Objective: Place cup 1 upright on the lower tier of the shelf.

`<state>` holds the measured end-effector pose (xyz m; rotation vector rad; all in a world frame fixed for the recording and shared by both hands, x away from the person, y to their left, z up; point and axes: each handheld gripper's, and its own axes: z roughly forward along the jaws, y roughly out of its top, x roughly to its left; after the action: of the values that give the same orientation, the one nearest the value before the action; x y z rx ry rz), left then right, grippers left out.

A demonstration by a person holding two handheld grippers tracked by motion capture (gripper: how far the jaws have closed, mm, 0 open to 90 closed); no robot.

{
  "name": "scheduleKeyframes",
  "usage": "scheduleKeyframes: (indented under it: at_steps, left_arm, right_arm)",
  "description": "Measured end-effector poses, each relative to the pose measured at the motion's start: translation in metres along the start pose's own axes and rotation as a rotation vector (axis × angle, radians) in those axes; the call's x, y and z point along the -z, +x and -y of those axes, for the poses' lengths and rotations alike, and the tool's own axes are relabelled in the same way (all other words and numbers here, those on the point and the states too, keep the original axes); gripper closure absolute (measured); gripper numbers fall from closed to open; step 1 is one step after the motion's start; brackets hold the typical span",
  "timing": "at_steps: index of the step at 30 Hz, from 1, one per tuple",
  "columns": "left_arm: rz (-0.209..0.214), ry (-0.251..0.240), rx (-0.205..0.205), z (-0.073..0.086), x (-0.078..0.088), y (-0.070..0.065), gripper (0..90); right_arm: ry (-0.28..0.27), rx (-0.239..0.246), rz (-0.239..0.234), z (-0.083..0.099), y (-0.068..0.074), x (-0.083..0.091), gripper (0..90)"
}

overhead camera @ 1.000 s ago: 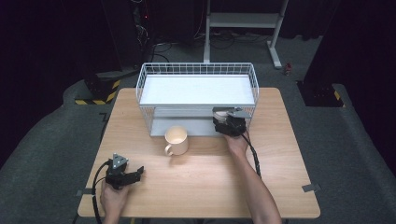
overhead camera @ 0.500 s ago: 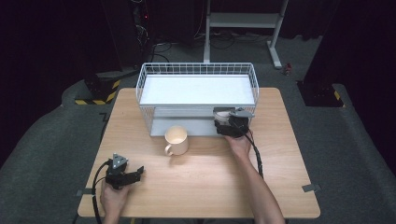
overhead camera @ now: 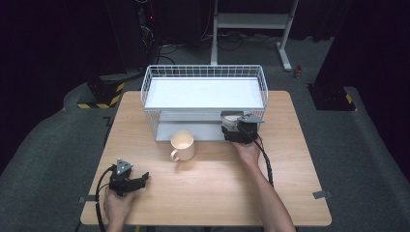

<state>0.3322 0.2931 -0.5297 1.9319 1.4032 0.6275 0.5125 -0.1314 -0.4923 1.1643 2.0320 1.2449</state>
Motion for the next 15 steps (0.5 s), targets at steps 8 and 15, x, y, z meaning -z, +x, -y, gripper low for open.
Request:
scheduleKeyframes:
  at_steps: [8,15]
  left_arm:
    - [0.000,0.000,0.000,0.0000,0.0000,0.0000,21.6]
    - [0.000,0.000,0.000,0.0000,0.0001,0.0000,21.6]
  right_arm:
    - [0.012,-0.001,0.007,0.0006,0.0023,0.0040,9.3]
    - [0.018,0.001,0.012,0.0023,0.0054,0.0073,9.4]
